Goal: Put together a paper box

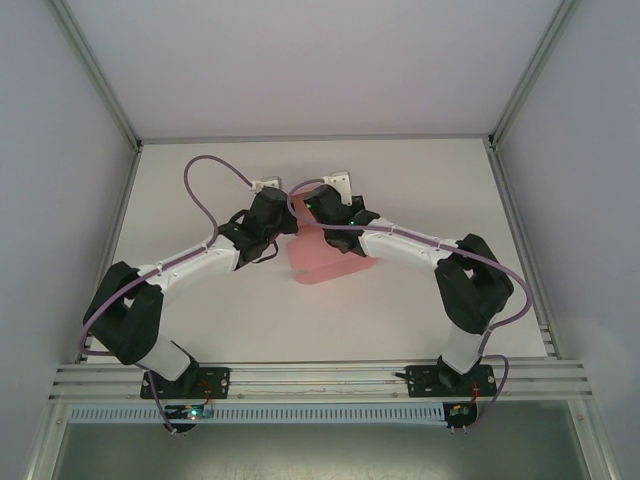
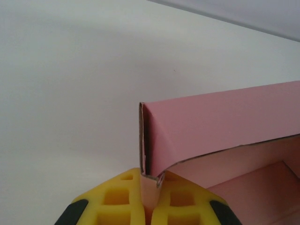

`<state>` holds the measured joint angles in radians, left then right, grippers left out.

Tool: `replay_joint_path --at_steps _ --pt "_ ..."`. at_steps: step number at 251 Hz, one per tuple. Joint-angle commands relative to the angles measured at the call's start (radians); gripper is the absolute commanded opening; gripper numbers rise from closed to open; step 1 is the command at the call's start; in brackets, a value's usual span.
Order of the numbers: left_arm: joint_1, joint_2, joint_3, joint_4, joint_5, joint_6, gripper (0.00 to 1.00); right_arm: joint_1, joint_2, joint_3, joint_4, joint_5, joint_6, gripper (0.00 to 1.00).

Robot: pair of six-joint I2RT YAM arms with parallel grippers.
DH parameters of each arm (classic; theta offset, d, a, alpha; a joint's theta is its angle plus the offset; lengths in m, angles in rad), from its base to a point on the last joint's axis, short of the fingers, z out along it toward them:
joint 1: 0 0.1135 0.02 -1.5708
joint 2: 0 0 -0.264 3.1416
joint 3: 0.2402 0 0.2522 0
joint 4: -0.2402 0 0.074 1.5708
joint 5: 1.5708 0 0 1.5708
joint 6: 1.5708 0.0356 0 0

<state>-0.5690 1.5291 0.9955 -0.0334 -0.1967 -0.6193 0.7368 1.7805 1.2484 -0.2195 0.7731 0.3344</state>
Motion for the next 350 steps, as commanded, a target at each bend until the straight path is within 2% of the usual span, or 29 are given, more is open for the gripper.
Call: replay_joint_path --at_steps 1,41,50,62,79,105,117,145,172,189,223,277,288,312,325,350 --pt "0.055 -0.03 -0.034 -0.227 -0.162 -0.046 0.0 -0.127 0.015 -0.039 -0.111 0.443 0.008 0.02" --pt "0.056 -0.008 -0.008 -0.212 -0.108 -0.043 0.0 -0.096 0.016 -0.096 0.155 0.421 -0.166 0.01" --pt "0.056 -0.005 -0.008 -0.19 -0.083 -0.039 0.0 -0.09 0.017 -0.103 0.205 0.362 -0.201 0.01" --pt "0.057 0.0 -0.01 -0.161 -0.056 -0.035 0.0 -0.085 0.006 -0.123 0.277 0.217 -0.235 0.02" --pt "0.056 0.008 -0.006 -0.139 -0.038 -0.028 0.0 -0.085 -0.024 -0.164 0.372 -0.069 -0.27 0.16" --pt "0.055 0.017 0.009 -0.132 -0.034 -0.009 0.0 -0.08 -0.072 -0.219 0.481 -0.346 -0.276 0.3" --pt "0.056 0.017 0.011 -0.124 -0.035 0.009 0.0 -0.08 -0.093 -0.232 0.495 -0.405 -0.264 0.35" --pt "0.056 0.012 0.008 -0.102 -0.049 0.042 0.0 -0.079 -0.165 -0.259 0.481 -0.533 -0.271 0.52" --pt "0.056 -0.001 -0.006 -0.056 -0.051 0.084 0.0 -0.083 -0.256 -0.3 0.461 -0.641 -0.274 0.76" --pt "0.06 -0.01 -0.012 -0.033 -0.058 0.109 0.0 -0.089 -0.319 -0.335 0.464 -0.681 -0.262 0.97" --pt "0.065 -0.034 -0.027 0.027 -0.029 0.176 0.0 -0.129 -0.449 -0.409 0.5 -0.786 -0.214 0.98" --pt "0.113 -0.085 -0.057 0.174 0.131 0.467 0.0 -0.263 -0.622 -0.507 0.518 -0.881 -0.072 0.98" --pt "0.13 -0.09 -0.059 0.212 0.129 0.53 0.0 -0.301 -0.654 -0.53 0.515 -0.875 -0.028 0.98" --pt "0.173 -0.086 -0.029 0.229 0.185 0.739 0.0 -0.389 -0.724 -0.583 0.51 -0.888 0.054 0.98" --pt "0.197 -0.081 0.012 0.152 0.319 0.903 0.0 -0.433 -0.758 -0.607 0.508 -0.916 0.081 0.98" --pt "0.209 -0.042 0.145 -0.137 0.549 1.279 0.0 -0.487 -0.81 -0.622 0.451 -0.949 0.1 0.98"
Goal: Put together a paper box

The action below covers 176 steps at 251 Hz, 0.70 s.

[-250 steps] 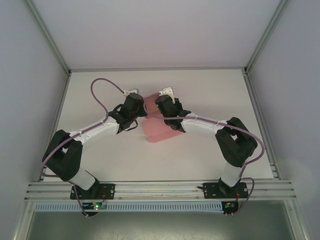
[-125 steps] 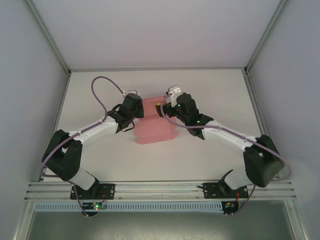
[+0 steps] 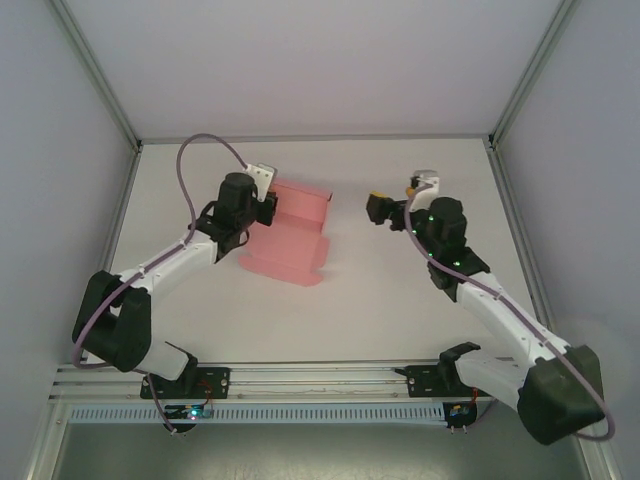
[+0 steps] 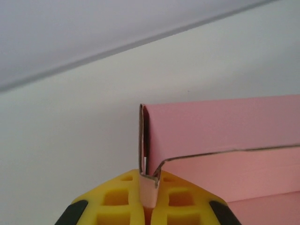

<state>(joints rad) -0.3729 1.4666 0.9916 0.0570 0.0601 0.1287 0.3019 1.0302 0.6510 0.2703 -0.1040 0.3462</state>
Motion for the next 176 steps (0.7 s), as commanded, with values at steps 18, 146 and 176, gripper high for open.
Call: replay_joint_path --at_steps 18,146,176 --pt "0.009 0.084 0.322 -0.557 0.397 0.765 0.0 -0.065 -0.082 -0.019 -0.097 -0.086 0.077 0.98" --pt "-0.208 0.415 0.65 -0.883 0.09 1.522 0.0 -0.126 -0.219 -0.061 -0.263 -0.009 0.036 0.98" --pt "-0.271 0.449 0.636 -0.854 0.034 1.629 0.0 -0.156 -0.245 -0.072 -0.295 0.015 0.056 0.98"
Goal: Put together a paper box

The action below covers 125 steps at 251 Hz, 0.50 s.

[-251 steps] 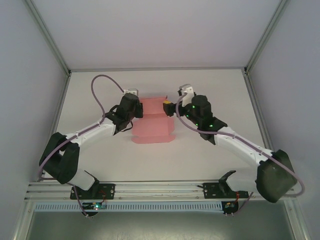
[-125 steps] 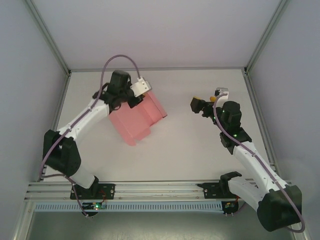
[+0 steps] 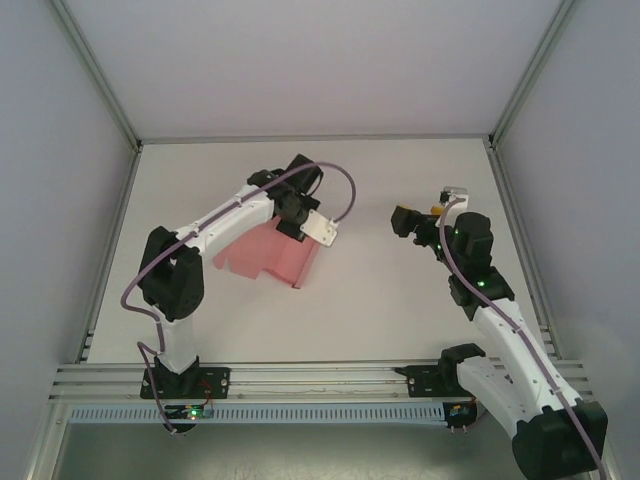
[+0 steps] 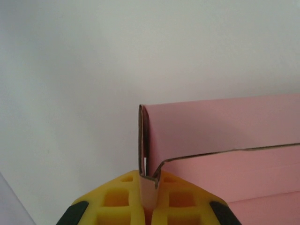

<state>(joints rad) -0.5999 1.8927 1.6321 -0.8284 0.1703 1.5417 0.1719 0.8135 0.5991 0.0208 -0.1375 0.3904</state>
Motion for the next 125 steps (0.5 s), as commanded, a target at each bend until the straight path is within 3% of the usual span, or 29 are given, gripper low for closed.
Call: replay_joint_path --at_steps 1,92,125 --pt "-0.047 0.024 -0.006 0.032 -0.078 0.218 0.0 -0.027 -0.029 -0.02 -0.047 0.048 0.011 0.98" --pt "-0.189 0.111 -0.055 -0.006 -0.094 0.438 0.0 -0.098 -0.056 -0.069 -0.069 0.02 0.047 0.98" --pt "-0.221 0.105 -0.131 0.08 -0.087 0.523 0.0 -0.119 -0.052 -0.083 -0.065 -0.001 0.059 0.98"
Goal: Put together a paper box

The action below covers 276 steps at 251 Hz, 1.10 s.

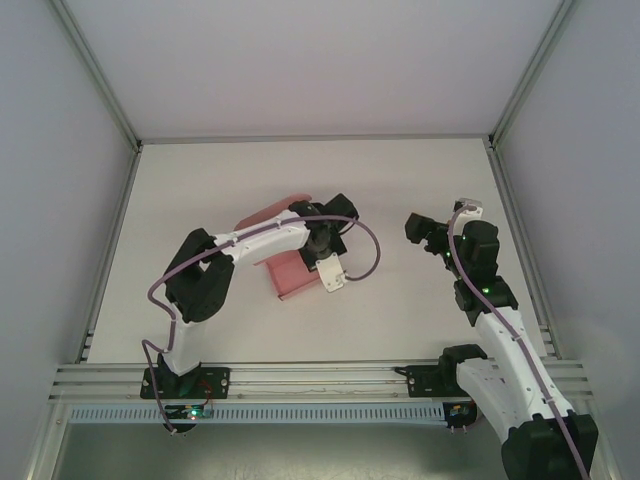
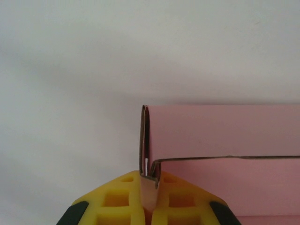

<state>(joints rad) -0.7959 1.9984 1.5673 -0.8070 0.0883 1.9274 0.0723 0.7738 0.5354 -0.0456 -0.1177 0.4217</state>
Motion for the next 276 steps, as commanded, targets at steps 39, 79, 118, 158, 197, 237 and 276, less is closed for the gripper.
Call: replay_joint_path --at_steps 39,79,118,158,197,237,276 --pt "-0.052 -0.002 -0.115 0.125 0.004 0.226 0.03 -0.035 0.001 -0.025 0.013 -0.042 0.03 0.98" --pt "-0.071 0.001 -0.142 0.186 -0.018 0.266 0.11 -0.047 0.024 -0.025 0.02 -0.066 0.032 0.98" --pt "-0.075 -0.022 -0.098 0.154 0.0 0.153 0.58 -0.055 0.035 -0.025 0.022 -0.086 0.032 0.98" --pt "-0.072 -0.105 -0.113 0.234 0.038 0.033 1.0 -0.06 0.045 -0.018 0.035 -0.113 0.03 0.98" --pt "-0.058 -0.199 -0.124 0.315 0.118 -0.174 1.0 -0.06 0.086 0.006 0.053 -0.196 0.006 0.98" --pt "-0.014 -0.219 -0.024 0.503 -0.017 -0.729 1.0 -0.06 0.148 0.038 0.065 -0.223 -0.034 0.98" --pt "0.096 -0.184 0.12 0.514 -0.307 -1.31 1.0 -0.059 0.213 0.067 0.125 -0.288 -0.102 0.98"
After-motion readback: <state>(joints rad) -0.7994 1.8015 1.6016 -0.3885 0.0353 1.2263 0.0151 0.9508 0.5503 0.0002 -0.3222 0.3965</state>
